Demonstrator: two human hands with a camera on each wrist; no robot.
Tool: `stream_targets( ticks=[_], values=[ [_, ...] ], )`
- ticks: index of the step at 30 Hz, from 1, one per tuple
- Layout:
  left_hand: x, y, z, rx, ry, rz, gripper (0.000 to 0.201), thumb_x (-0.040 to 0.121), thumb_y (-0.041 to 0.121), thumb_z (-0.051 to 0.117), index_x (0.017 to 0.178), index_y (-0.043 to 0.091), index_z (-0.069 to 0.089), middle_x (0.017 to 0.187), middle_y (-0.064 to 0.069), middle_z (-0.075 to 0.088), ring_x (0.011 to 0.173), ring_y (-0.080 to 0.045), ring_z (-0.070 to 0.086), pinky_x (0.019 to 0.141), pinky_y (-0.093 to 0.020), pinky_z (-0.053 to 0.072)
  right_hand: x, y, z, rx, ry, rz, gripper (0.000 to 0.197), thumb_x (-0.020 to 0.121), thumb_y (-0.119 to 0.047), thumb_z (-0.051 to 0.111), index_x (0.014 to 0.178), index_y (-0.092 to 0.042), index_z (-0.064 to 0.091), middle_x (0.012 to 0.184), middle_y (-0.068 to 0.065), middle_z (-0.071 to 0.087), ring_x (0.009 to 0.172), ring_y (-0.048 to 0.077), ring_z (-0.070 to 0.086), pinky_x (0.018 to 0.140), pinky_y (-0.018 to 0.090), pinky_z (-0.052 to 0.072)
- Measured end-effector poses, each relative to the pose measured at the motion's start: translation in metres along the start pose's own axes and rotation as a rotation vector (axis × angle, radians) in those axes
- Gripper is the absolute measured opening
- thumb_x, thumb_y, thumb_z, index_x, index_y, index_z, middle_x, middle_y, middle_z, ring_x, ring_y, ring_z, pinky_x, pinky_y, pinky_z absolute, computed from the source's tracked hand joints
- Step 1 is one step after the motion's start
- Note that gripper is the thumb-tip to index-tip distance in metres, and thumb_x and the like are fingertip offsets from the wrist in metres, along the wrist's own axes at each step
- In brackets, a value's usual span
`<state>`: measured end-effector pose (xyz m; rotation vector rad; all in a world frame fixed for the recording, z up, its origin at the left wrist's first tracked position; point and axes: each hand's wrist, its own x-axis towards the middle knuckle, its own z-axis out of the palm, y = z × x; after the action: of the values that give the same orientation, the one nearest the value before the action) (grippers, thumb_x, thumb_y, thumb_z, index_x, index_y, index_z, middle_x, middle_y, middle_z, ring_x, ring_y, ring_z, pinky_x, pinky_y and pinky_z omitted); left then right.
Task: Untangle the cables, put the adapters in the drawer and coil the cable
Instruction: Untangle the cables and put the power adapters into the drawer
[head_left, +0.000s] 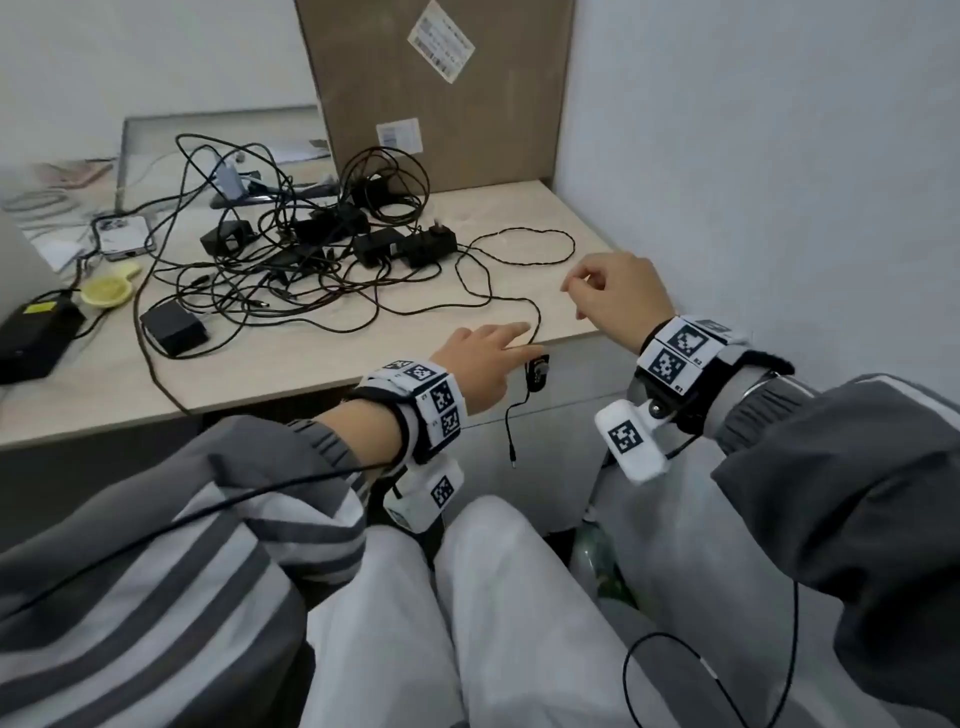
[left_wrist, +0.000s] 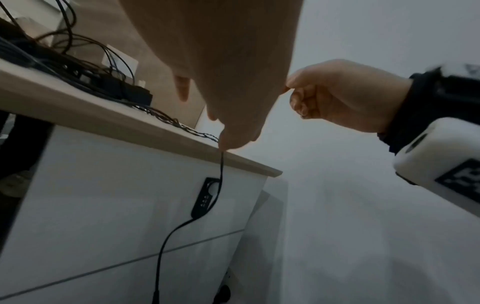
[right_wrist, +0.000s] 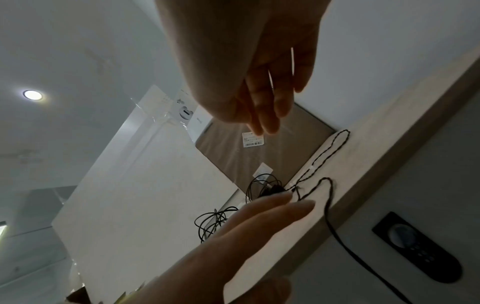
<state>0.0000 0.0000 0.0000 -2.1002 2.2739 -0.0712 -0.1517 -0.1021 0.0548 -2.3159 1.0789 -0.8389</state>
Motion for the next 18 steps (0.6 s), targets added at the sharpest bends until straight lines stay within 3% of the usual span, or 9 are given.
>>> stream_targets(
  ticks=[6,11,18],
  values=[
    [0.006,-0.012,0.014,0.213,-0.104,-0.005,0.068,0.091,0.010,0.039,0.149,0.036,0.015,0.160,0.003,0.004,0.147,-0.020,0.006,0.116,-0.046,0.017,-0.007,0.023,0.011,-0.033,-0.113,0.053,0.020,0.082,-0.020,0.052,0.081,-0.022,0.072,0.062,-0.006,0.066,0.073,0.015,0.066,0.076,0.034,0.053],
    [-0.021,-0.056,0.015,0.171,-0.123,-0.079,0.075,0.088,0.007,0.040,0.149,0.036,0.009,0.159,0.009,0.013,0.146,-0.015,0.010,0.115,-0.042,0.020,-0.010,0.028,0.024,-0.023,-0.192,0.051,0.019,0.085,-0.018,0.051,0.081,-0.021,0.070,0.065,-0.002,0.068,0.065,0.009,0.063,0.068,0.028,0.047],
    [-0.033,-0.077,0.020,0.052,-0.134,-0.132,0.066,0.093,0.018,0.040,0.150,0.036,0.013,0.159,0.011,0.013,0.144,-0.013,0.020,0.113,-0.041,0.020,0.008,0.017,0.038,-0.002,-0.154,-0.002,0.015,0.083,-0.020,0.054,0.084,-0.027,0.068,0.069,-0.009,0.064,0.076,0.014,0.062,0.078,0.033,0.052]
  ],
)
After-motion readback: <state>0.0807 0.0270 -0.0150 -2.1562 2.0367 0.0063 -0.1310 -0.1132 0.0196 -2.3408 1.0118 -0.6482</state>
